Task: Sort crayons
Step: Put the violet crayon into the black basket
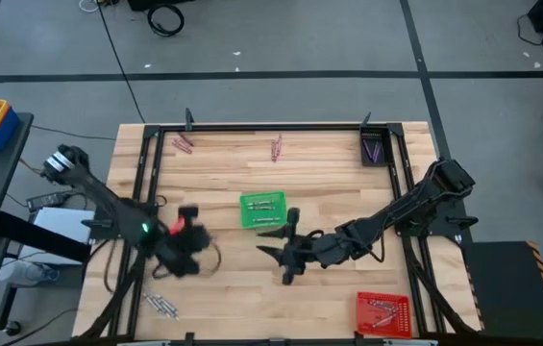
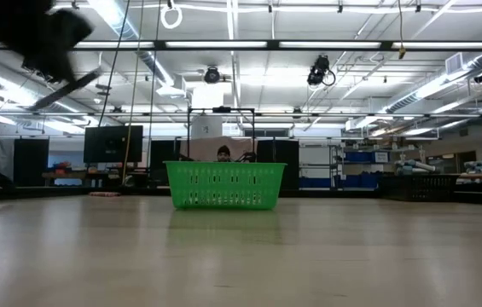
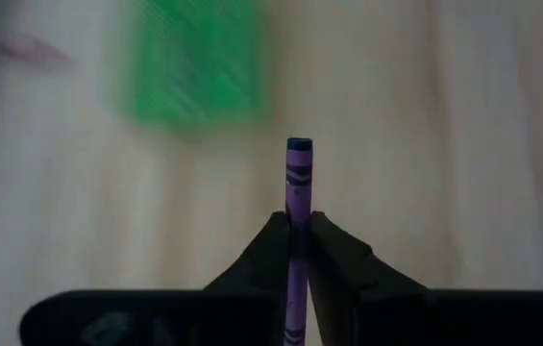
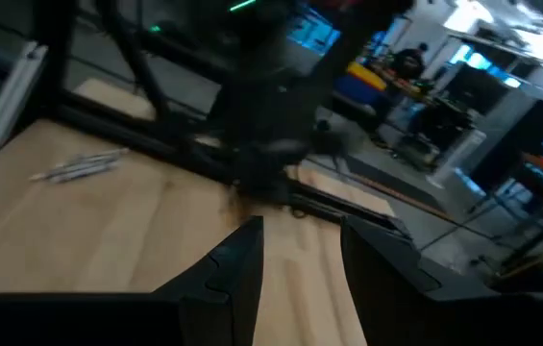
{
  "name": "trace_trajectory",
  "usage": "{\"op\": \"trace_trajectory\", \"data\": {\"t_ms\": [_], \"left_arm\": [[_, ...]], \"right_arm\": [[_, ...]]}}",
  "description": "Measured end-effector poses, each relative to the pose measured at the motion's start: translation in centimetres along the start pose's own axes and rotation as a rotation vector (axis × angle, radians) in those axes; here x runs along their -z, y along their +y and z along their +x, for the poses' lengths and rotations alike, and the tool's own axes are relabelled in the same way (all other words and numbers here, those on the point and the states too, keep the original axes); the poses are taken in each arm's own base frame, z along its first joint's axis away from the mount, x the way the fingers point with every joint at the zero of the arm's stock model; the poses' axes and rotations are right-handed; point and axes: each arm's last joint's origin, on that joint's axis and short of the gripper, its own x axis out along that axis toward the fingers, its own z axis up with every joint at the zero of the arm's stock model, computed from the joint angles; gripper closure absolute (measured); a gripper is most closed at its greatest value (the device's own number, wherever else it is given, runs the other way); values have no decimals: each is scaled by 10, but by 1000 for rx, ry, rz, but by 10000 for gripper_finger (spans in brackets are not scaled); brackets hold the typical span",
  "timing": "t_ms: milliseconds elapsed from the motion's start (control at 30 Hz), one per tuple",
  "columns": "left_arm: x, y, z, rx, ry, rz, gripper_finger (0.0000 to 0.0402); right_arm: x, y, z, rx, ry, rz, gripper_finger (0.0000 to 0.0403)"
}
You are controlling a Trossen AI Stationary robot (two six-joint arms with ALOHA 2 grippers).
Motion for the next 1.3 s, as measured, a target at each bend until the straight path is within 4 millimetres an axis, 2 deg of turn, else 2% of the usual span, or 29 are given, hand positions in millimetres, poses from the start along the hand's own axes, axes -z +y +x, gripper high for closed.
{"op": "trace_trajectory", "data": {"t_ms": [67,167,267,367,500,633,733,867,1100,1300], "left_arm": [[-16,20,-11,-56,-171,-85,368],[-35,43,-29,-45,-432,-191,368],[-41,56,-36,15,-665,-220,369],[-40,63,-29,96,-853,-221,369],[-31,68,-8,158,-1000,-233,369],[-22,71,8,206,-1086,-281,369],[-22,73,11,211,-1139,-302,368],[-25,71,15,217,-1163,-321,368],[-29,66,26,226,-1180,-331,368],[-29,64,30,239,-1167,-344,368]], "right_arm": [[1,3,-2,17,21,-14,258],[1,1,-4,119,56,6,258],[3,-4,-1,158,67,96,250],[6,-11,7,119,51,200,231],[9,-28,19,94,9,357,198],[14,-42,30,67,-20,509,178],[17,-48,35,-16,-34,557,175],[19,-56,40,-5,-50,608,180],[31,-48,59,-7,-126,632,203],[32,-47,60,-19,-143,633,233]]}}
